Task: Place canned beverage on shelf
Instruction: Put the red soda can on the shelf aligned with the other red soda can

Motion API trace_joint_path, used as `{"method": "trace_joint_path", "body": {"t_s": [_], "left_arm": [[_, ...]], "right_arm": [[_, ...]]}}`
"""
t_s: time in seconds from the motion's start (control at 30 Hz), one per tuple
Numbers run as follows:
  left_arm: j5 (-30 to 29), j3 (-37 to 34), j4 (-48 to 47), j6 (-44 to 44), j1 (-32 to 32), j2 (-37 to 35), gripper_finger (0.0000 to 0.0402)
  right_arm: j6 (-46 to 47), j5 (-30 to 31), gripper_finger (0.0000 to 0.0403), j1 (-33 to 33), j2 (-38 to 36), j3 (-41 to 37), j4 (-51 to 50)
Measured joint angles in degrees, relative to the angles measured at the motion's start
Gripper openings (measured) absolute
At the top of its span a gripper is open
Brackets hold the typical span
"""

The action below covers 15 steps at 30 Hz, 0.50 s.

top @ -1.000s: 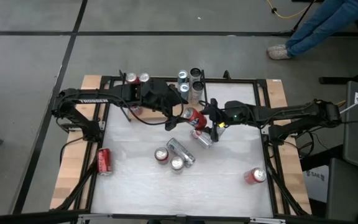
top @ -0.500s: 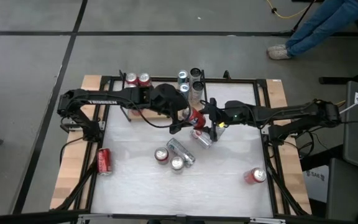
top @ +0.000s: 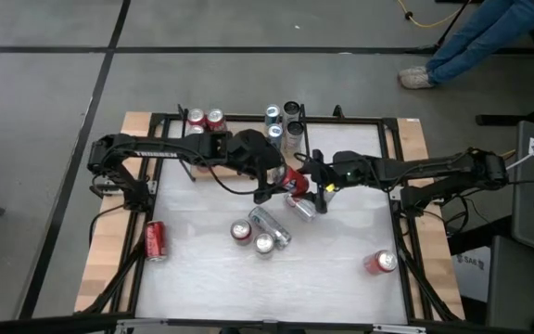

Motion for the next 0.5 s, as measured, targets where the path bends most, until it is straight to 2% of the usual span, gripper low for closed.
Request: {"method": "trace_joint_path", "body": {"t_s": [0.5], "left_arm": [[1.51, 0.0, 0.06, 6.81, -3.03, 0.0, 0.0364]], "right_arm": [[4.4, -10.72, 0.0291, -0.15, -0.02, 0.01, -0.72]]}}
